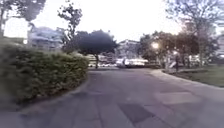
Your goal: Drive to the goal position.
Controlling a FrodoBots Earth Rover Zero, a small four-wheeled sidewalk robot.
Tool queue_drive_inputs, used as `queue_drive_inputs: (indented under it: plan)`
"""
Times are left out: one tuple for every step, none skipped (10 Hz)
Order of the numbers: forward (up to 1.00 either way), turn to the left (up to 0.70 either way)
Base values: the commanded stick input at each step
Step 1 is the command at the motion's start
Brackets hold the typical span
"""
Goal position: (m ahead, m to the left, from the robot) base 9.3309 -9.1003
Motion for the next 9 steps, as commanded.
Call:
queue_drive_inputs:
  plan:
    - [0.7,0.0]
    - [0.7,0.0]
    - [0.7,0.0]
    - [0.7,-0.03]
    - [0.7,-0.17]
    - [0.7,-0.35]
    - [0.7,-0.27]
    - [0.7,0.0]
    - [0.7,0.0]
